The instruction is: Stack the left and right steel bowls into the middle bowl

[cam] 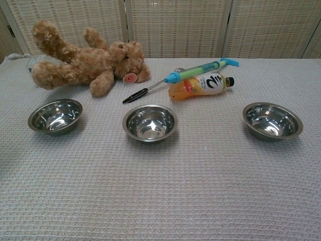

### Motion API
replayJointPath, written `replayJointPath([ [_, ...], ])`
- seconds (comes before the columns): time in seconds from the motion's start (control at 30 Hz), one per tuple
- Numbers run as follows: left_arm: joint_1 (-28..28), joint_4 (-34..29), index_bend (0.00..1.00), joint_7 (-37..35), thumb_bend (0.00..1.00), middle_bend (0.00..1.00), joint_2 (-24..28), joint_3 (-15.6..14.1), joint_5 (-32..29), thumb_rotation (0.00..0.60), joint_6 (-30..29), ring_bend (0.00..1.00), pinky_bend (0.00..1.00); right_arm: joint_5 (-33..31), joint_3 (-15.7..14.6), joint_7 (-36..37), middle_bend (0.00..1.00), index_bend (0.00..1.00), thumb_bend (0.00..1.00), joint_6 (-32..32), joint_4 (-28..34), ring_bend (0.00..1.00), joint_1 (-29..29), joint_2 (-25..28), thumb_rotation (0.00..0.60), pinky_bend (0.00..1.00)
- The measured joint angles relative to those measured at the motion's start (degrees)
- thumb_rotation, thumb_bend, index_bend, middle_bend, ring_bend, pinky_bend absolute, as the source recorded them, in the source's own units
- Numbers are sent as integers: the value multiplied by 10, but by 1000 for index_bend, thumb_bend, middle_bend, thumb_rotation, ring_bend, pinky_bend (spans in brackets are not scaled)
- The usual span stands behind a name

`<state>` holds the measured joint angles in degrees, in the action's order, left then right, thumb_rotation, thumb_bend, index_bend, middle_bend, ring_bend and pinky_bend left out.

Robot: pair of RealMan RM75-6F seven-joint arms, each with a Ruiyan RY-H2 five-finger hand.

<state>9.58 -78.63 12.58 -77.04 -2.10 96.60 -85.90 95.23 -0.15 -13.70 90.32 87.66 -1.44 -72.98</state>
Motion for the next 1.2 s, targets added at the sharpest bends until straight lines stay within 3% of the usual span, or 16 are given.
replayJointPath([
  [0.23, 25, 30, 0, 5, 442, 0, -27, 16, -11, 600, 34, 0, 89, -12, 6, 5, 0, 0, 114, -3, -3, 0, 0, 1, 600, 0],
  [0.53, 90, 150, 59, -1, 436, 0, -118, 37, -28, 600, 118, 0, 75, -45, 22, 5, 0, 0, 114, -21, -10, 0, -6, -2, 600, 0],
  [0.63, 106, 180, 198, -4, 436, 0, -142, 43, -34, 600, 137, 0, 75, -49, 24, 6, 0, 0, 115, -22, -10, 0, -7, -2, 600, 0],
  [0.73, 115, 211, 266, -7, 432, 0, -160, 48, -41, 600, 146, 0, 75, -61, 27, 7, 0, 0, 115, -28, -12, 0, -8, -2, 600, 0],
  [0.9, 134, 308, 482, -34, 440, 19, -209, 55, -47, 600, 152, 0, 75, -69, 31, 9, 0, 0, 114, -33, -13, 0, -10, -1, 600, 0],
  [1.2, 166, 461, 764, -97, 458, 165, -298, 58, -35, 600, 94, 0, 92, -78, 32, 10, 0, 0, 114, -38, -8, 0, -12, 2, 600, 0],
])
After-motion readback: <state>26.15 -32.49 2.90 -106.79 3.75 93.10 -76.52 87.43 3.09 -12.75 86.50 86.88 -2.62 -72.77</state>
